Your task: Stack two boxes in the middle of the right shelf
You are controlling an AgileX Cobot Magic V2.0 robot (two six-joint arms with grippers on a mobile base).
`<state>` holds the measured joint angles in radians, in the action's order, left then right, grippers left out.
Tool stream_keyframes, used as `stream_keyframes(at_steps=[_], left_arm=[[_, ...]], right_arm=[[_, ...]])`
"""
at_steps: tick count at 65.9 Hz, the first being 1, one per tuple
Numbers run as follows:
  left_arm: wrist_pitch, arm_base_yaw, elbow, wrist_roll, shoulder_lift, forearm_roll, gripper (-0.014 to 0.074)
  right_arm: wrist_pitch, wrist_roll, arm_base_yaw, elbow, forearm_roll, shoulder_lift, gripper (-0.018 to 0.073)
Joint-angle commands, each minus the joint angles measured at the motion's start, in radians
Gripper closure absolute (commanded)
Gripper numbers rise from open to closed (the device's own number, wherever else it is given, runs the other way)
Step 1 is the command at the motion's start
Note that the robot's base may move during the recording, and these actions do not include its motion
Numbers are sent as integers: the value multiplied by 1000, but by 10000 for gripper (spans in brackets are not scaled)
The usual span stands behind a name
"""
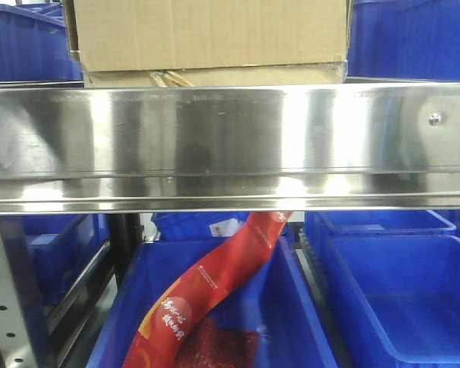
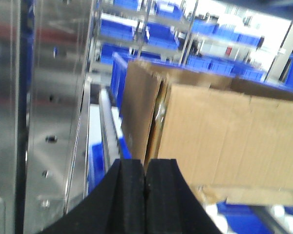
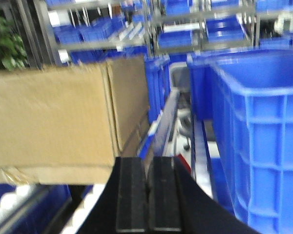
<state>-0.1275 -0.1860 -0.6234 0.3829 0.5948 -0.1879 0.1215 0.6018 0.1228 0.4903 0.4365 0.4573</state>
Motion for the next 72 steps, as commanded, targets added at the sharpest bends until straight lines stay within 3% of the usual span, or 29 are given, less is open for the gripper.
stream_keyframes(at_steps=[1, 21, 31, 35, 44, 48, 64, 72], left_arm=[[31, 5, 1, -7, -8, 3, 707], [44, 5, 1, -7, -8, 3, 707], [46, 5, 1, -7, -8, 3, 707], [46, 5, 1, -7, -8, 3, 707], [46, 5, 1, -7, -8, 3, 707], [46, 5, 1, -7, -8, 3, 707], [46, 5, 1, -7, -8, 3, 707], [46, 5, 1, -7, -8, 3, 707]], right_arm=[[-30, 1, -5, -2, 9, -18, 721], [-33, 1, -5, -2, 7, -18, 721], [38, -4, -9, -15, -243, -62, 721], [13, -90, -29, -56, -258, -112, 721], [-7, -451, -104, -172, -364, -241, 721], [-27, -552, -133, -222, -392, -291, 721], [-85, -577, -187, -396, -407, -429, 721], [-213, -577, -190, -490, -407, -457, 721]])
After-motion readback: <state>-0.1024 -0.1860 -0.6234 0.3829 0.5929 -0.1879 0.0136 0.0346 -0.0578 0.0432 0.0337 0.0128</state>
